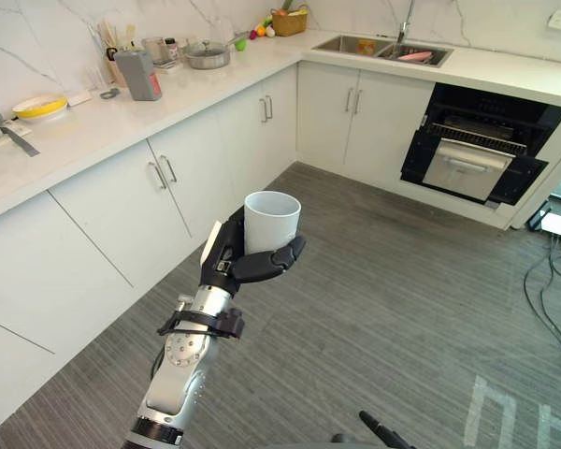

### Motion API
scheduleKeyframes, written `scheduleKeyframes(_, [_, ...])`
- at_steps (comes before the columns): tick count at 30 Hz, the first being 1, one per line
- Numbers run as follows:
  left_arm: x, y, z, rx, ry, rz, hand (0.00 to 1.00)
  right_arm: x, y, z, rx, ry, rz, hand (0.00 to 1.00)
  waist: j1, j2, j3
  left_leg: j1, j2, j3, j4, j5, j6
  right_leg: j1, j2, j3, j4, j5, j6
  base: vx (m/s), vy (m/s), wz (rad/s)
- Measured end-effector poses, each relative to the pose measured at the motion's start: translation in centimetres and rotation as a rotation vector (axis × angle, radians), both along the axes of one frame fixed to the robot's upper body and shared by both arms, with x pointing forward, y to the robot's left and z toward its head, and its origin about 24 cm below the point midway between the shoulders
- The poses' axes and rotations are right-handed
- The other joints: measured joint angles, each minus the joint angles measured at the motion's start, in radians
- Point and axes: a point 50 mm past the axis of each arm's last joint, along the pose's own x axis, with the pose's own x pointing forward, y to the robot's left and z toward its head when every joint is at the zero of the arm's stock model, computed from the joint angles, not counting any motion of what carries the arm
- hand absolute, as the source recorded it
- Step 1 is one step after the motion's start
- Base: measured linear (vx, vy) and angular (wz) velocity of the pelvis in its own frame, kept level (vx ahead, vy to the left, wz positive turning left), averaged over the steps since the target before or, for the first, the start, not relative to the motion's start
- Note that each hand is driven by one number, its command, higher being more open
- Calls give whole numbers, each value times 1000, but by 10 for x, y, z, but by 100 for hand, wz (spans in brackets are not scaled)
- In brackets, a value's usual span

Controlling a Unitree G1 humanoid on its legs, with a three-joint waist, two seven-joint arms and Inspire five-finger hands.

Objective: Walk over to the sink, pick up the cup, carry it to the dishwasher, place the cup inside the dishwasher, then close the dishwasher door

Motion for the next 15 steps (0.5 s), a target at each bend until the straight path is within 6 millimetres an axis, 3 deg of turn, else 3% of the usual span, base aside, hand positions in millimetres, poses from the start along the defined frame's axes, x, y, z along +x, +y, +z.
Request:
scheduleKeyframes(6, [-3, 0, -4, -15, 13, 8, 0, -1, 1, 0, 3, 0, -2, 100, 1, -6, 4, -7, 2, -3, 18, -7, -1, 5, 6, 1, -18, 9, -2, 0, 0, 0])
scheduleKeyframes(10, [-9, -7, -30, -114, 128, 41, 0, -11, 2, -1, 15, 19, -11, 100, 0, -16, 12, -44, 20, -38, 122, -58, 2, 25, 5, -30, -10, -3, -6, -26, -21, 19])
scheduleKeyframes(12, [-15, -7, -46, -212, 213, 90, 0, -13, 2, -1, 21, 19, -53, 100, 17, -14, 9, -108, 29, -29, 197, -96, 13, -36, 5, -26, 71, -56, -15, -75, 27, -4])
scheduleKeyframes(13, [-15, -8, -49, -232, 227, 96, 0, -12, 2, -1, 22, 15, -68, 100, 22, -1, 12, -119, 37, -28, 206, -106, 26, -68, -8, -58, 153, -85, -21, -68, 8, -13])
scheduleKeyframes(14, [-13, -6, -51, -257, 238, 115, 0, -6, 3, -1, 29, -2, -89, 100, 26, -19, 49, -116, 19, -15, 243, -145, 64, -192, -82, -128, 533, -218, -52, -51, -36, 2])
scheduleKeyframes(15, [-14, -3, -62, -266, 297, 150, 0, -1, 5, 1, 41, -55, -156, 100, 14, -75, 88, -94, -32, -29, 324, -216, 96, -289, -203, -157, 922, -231, -105, -40, -32, 11])
